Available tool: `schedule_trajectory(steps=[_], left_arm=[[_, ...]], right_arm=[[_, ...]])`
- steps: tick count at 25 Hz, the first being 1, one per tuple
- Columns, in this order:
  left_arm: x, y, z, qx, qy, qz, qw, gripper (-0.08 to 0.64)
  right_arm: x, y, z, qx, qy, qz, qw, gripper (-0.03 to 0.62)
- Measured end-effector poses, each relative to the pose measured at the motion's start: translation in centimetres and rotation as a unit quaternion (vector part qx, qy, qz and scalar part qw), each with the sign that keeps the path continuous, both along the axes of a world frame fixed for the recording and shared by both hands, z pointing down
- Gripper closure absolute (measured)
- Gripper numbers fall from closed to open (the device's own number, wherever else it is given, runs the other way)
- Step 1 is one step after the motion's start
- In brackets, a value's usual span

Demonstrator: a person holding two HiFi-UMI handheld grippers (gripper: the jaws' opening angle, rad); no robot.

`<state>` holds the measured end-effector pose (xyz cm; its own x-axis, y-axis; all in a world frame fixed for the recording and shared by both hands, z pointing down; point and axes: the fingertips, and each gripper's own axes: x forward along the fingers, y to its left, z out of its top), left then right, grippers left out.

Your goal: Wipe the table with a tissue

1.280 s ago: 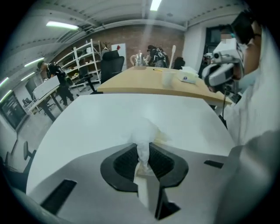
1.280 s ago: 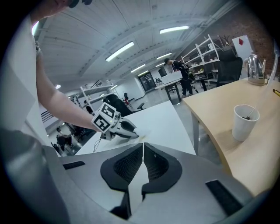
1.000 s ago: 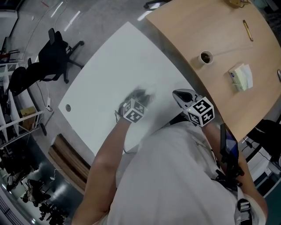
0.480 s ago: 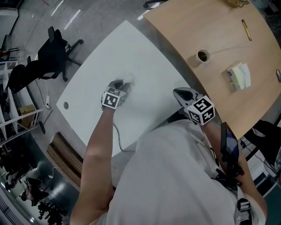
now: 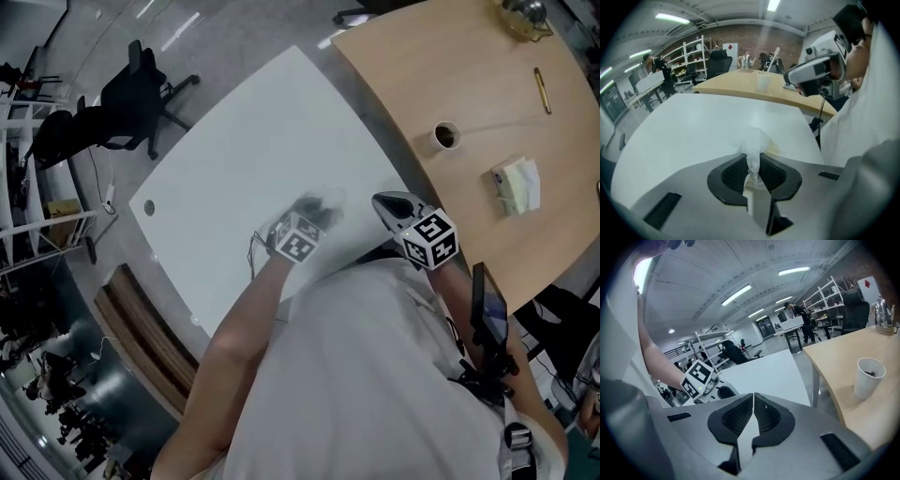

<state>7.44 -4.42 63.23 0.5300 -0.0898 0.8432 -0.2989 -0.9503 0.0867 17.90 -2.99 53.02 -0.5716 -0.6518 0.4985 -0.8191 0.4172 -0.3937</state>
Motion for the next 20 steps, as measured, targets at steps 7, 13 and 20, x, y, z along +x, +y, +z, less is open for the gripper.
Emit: schedule_trajectory(steps=[7,13,20], left_arm=[[-5.8,2.3,-1.6,-0.045,0.034,-0.124,0.9907,0.497],[-8.3,0.8,-8.1,0.018,0.164,-0.224,0.9605,0.497],[-10.9,4.6,-15.1,0.094,0.238,-0.259,0.9313,0.497]], right_arm=[[-1.5,-0.2,-0.4,0.013,0.004,-0.023,1.000,0.574],[-3.3,0.8,-0.6,0.022,0.013,-0.029,0.999,0.574],[-7.4,2.5,-2.8,0.056,0.024,-0.065,0.996,0.574]])
